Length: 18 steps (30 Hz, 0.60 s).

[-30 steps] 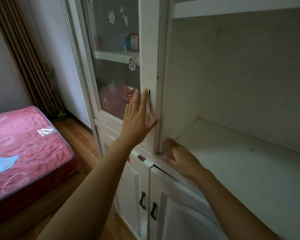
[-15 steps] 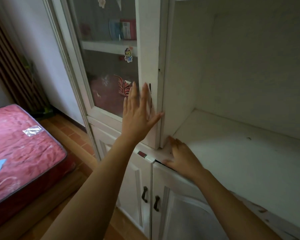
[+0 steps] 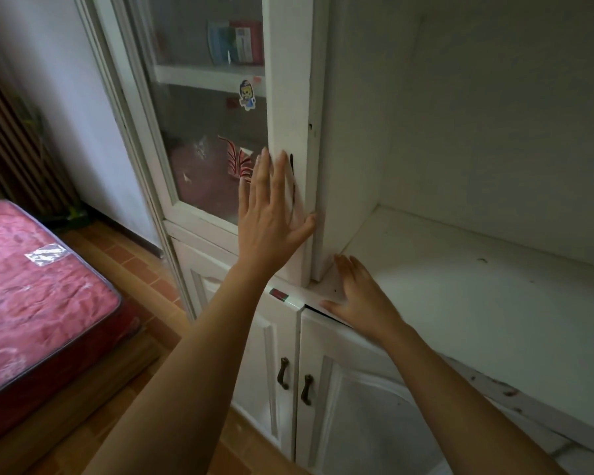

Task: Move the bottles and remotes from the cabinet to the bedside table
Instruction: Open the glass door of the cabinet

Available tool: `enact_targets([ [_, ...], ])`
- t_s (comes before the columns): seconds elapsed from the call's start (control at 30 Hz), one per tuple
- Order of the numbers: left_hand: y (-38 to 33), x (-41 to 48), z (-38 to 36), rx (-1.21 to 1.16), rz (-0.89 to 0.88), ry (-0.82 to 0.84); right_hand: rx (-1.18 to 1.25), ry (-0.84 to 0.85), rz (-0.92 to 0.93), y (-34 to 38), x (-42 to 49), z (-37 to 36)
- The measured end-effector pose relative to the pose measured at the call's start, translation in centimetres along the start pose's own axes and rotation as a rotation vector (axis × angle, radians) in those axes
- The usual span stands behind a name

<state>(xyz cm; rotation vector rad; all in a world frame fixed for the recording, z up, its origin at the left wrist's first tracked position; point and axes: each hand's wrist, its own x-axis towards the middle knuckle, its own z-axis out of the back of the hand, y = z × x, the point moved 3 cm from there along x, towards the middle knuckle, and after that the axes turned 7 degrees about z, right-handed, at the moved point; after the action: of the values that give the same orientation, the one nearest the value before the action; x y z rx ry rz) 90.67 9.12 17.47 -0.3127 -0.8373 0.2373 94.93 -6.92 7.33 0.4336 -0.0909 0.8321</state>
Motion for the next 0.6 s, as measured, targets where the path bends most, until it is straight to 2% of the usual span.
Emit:
enact_targets([
  [0.43, 0.4, -1.3, 1.8, 0.104, 0.015, 0.017, -0.003, 0.01, 0.064, -0.2, 0.1, -0.1],
  [0.5, 0.5, -1.3, 2.1, 0.126, 0.005, 0.03, 0.023, -0.044, 0.074, -0.2, 0.0, 0.1],
  [0.6, 0.8, -1.6, 2.5, 0.149, 0.002, 0.034, 0.006, -0.236, 0.143, 0.2, -0.2, 0.6],
])
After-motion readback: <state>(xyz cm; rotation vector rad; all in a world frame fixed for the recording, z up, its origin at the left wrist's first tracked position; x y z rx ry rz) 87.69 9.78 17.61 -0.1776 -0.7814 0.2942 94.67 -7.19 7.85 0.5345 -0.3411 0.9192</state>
